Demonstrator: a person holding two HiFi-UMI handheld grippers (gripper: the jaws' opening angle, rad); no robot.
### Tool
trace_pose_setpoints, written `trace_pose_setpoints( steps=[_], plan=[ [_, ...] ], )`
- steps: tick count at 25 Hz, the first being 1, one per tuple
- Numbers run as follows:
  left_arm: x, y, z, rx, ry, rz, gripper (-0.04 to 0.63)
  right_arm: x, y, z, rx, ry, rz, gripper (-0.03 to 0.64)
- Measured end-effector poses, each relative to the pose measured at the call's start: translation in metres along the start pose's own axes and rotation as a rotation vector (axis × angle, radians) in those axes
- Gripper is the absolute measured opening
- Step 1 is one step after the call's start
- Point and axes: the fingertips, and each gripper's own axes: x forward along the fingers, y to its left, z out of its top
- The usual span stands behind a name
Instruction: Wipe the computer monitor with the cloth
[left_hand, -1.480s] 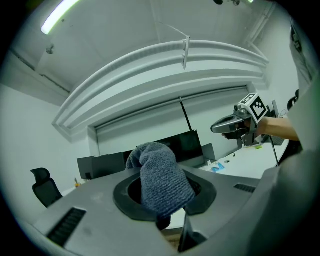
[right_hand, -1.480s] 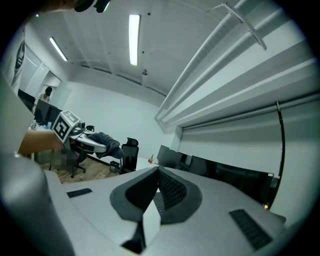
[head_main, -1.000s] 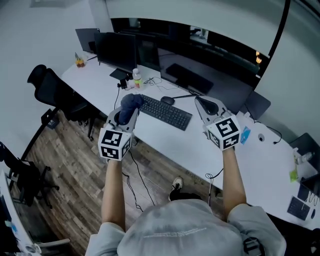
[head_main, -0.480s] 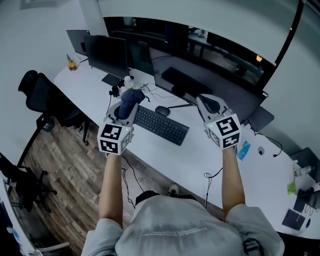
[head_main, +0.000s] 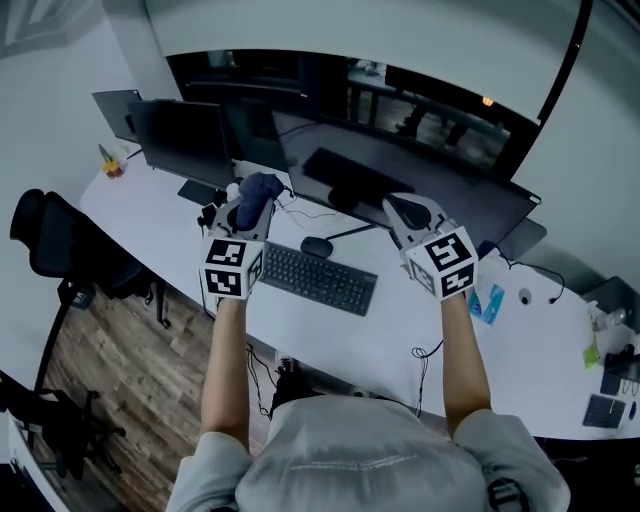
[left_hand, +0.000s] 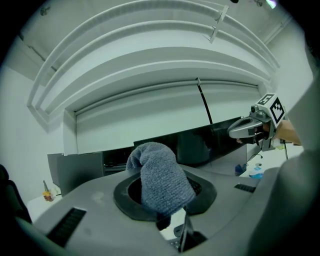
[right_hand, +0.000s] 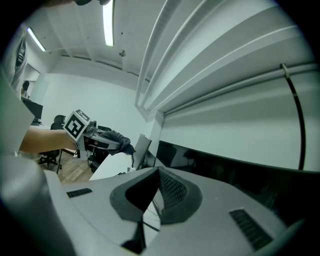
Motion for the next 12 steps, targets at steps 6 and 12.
trace_pose_setpoints(
  steps=[6, 12],
  plan=[
    [0.062, 0.041, 0.004, 0.030, -0.032, -0.133, 0.079, 0.036, -0.013, 0.001, 0.045, 0.027, -0.159, 0.002],
    [0.115, 0.083, 0.012, 0.096, -0.040, -0.193, 0.081, 0.062, -0.019, 0.001, 0.108, 0.033, -0.266, 0.002]
  ],
)
